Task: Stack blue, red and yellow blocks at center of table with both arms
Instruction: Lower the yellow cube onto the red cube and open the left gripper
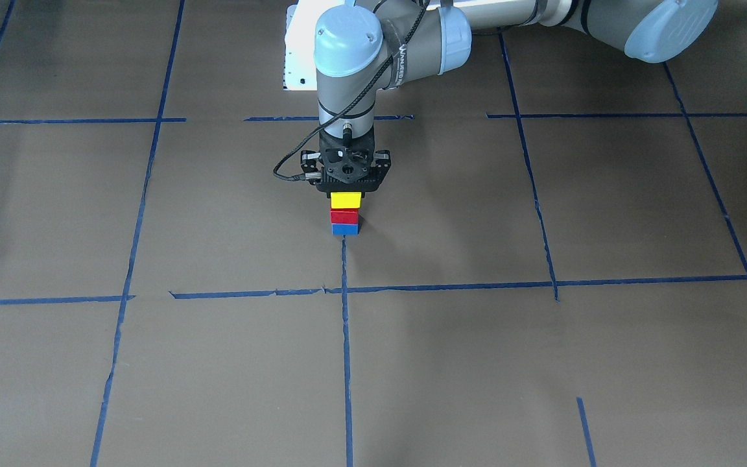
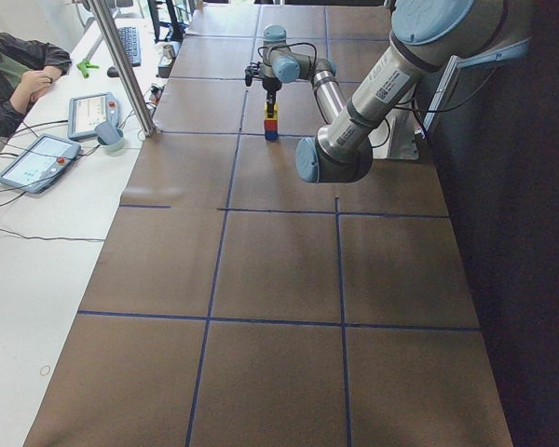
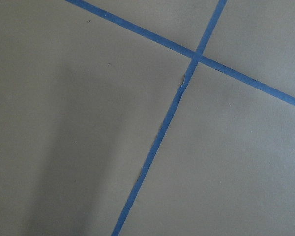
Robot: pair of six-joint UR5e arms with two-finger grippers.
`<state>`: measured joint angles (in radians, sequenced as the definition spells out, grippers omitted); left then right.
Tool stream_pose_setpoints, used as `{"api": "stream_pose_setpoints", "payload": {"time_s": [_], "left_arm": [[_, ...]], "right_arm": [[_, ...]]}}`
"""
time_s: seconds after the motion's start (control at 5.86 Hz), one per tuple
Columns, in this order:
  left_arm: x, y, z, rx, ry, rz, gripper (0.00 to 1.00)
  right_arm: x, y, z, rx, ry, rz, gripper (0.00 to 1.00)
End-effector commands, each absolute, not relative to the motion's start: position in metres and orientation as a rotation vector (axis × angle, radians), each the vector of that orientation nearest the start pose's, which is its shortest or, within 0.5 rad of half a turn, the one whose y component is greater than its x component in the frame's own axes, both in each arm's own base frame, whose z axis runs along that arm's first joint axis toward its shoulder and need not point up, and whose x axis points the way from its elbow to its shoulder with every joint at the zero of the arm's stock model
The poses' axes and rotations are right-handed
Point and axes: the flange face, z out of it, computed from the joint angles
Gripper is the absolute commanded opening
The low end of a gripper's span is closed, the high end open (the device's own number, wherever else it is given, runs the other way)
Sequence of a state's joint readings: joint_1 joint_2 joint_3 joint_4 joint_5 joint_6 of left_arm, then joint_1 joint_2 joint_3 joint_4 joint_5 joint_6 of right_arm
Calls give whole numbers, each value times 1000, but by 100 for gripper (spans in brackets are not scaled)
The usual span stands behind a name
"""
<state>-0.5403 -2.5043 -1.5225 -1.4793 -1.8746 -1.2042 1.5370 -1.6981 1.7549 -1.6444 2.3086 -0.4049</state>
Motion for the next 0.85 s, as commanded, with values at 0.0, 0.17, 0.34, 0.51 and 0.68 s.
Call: {"api": "stream_pose_setpoints", "payload": {"time_s": [0.0, 0.17, 0.34, 0.51, 0.68], "left_arm": [[571, -463, 107, 87, 837, -41, 63], [571, -463, 106, 89, 838, -42, 85], [568, -463, 103, 100, 843, -45, 100], [556, -468, 95, 110, 856, -53, 100], [523, -476, 85, 126, 850, -44, 100]], "right_arm": [[52, -438, 637, 120, -734, -412, 100], [52, -438, 638, 120, -734, -412, 100], [52, -438, 638, 120, -734, -412, 100], [52, -438, 637, 121, -734, -412, 100], [52, -438, 638, 120, -734, -412, 100]]}}
